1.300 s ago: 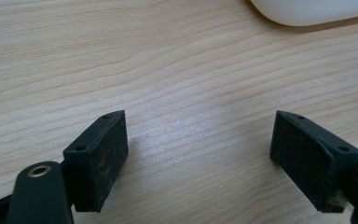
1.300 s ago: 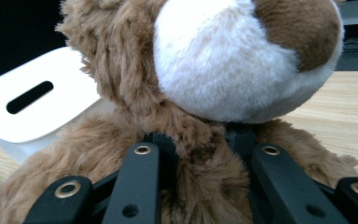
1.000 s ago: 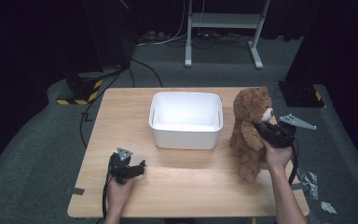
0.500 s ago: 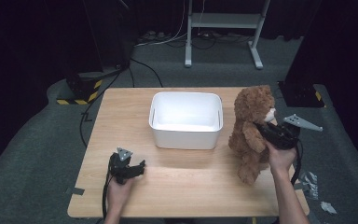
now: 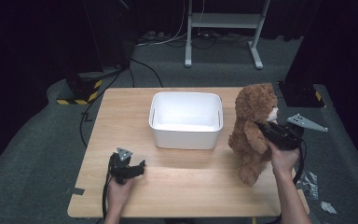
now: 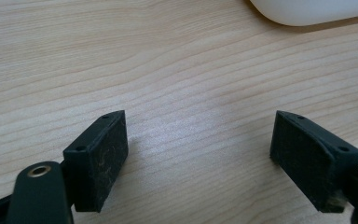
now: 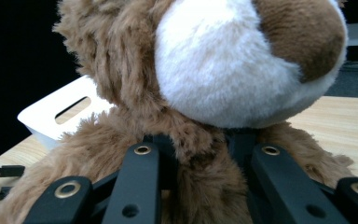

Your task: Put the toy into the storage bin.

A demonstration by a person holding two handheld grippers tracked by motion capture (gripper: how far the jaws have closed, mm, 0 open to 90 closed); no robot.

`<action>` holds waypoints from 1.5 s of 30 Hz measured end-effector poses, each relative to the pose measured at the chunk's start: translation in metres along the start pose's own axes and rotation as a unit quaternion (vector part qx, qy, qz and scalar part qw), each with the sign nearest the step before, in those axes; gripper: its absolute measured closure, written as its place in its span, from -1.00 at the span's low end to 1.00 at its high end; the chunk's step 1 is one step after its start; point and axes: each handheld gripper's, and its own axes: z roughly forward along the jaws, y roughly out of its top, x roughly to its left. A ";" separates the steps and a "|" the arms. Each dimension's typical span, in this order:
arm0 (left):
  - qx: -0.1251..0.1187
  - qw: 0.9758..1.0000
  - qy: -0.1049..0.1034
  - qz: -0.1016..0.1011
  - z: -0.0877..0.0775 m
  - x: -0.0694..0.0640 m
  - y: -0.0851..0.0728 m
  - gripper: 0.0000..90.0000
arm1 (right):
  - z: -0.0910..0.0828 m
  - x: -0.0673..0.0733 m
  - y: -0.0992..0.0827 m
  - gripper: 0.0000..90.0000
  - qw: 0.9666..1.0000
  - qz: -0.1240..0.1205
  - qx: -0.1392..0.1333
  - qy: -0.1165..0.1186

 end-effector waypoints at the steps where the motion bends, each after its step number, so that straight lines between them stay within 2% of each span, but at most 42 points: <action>1: 0.000 1.000 0.000 0.000 0.000 0.000 0.000 -0.58 | 0.000 0.001 0.001 0.61 1.000 0.000 -0.003 0.001; 17: 0.000 1.000 0.000 0.000 0.000 0.000 0.000 -0.58 | -0.006 0.010 0.013 0.61 1.000 -0.005 -0.010 0.015; 27: 0.000 1.000 0.000 0.000 0.000 0.000 0.000 -0.58 | -0.009 0.018 0.027 0.61 0.999 -0.022 -0.011 0.023; 45: 0.000 1.000 0.000 0.000 0.000 0.000 0.000 -0.58 | -0.007 0.029 0.048 0.61 0.999 -0.025 -0.019 0.042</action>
